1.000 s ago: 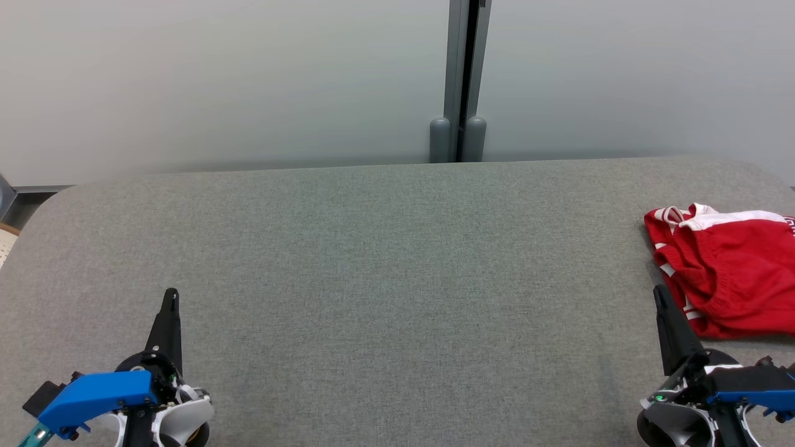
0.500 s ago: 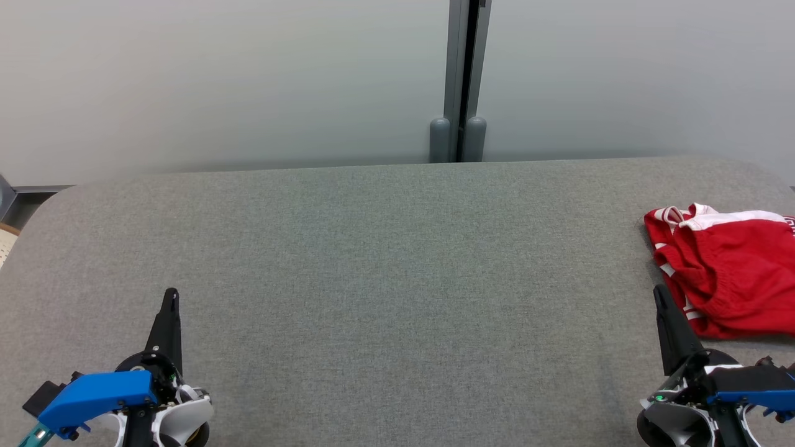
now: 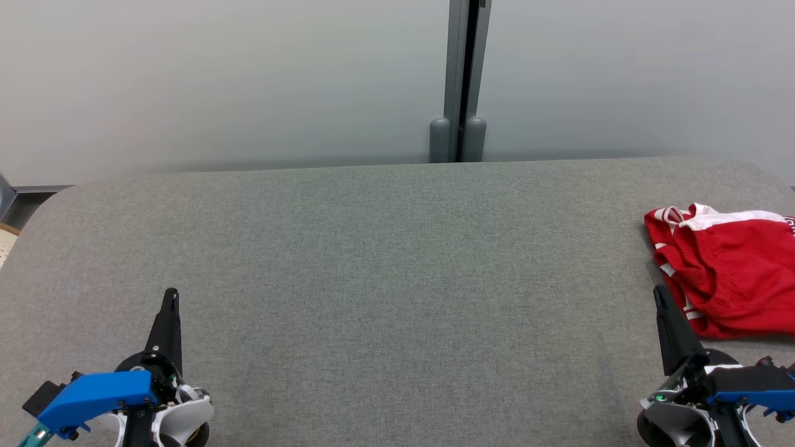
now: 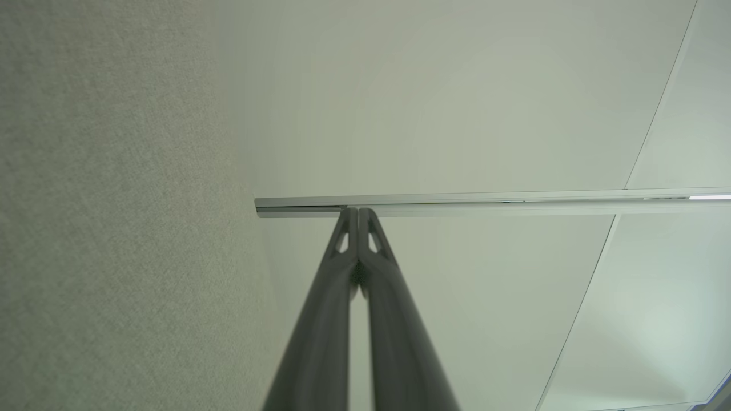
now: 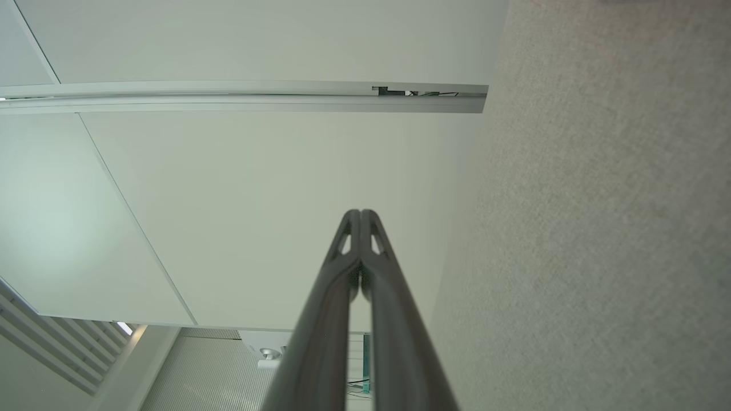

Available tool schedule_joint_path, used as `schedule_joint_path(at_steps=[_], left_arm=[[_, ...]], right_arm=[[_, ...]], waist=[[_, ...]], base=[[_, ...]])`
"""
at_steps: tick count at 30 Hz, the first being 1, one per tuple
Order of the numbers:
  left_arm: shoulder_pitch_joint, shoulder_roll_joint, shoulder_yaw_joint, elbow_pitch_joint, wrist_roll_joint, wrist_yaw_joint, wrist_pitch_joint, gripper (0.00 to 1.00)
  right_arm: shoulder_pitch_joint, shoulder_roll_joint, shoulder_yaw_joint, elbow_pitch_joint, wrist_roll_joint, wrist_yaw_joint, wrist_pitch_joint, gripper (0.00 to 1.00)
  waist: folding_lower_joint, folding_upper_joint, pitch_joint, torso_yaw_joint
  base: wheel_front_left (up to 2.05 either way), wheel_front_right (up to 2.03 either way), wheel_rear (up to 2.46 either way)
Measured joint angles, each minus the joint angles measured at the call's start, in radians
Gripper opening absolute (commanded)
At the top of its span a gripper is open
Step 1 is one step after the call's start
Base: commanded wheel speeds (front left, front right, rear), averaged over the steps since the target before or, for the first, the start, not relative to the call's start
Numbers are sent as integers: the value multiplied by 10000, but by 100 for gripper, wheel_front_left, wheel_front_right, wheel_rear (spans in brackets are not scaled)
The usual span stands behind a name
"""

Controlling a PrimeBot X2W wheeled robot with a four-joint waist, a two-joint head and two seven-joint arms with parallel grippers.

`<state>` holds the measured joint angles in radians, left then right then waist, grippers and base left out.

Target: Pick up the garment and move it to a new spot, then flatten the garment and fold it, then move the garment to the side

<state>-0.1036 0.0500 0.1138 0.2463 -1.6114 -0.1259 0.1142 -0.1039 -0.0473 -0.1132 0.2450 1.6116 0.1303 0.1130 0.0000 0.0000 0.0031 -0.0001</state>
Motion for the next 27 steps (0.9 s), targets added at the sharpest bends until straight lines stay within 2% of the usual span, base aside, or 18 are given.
schedule_joint_path(at_steps=[27], left_arm=[[0, 0, 0, 0, -2, 0, 0, 0]], right_arm=[[0, 0, 0, 2, 2, 0, 0, 0]], waist=[[0, 0, 0, 0]], base=[[0, 0, 0]])
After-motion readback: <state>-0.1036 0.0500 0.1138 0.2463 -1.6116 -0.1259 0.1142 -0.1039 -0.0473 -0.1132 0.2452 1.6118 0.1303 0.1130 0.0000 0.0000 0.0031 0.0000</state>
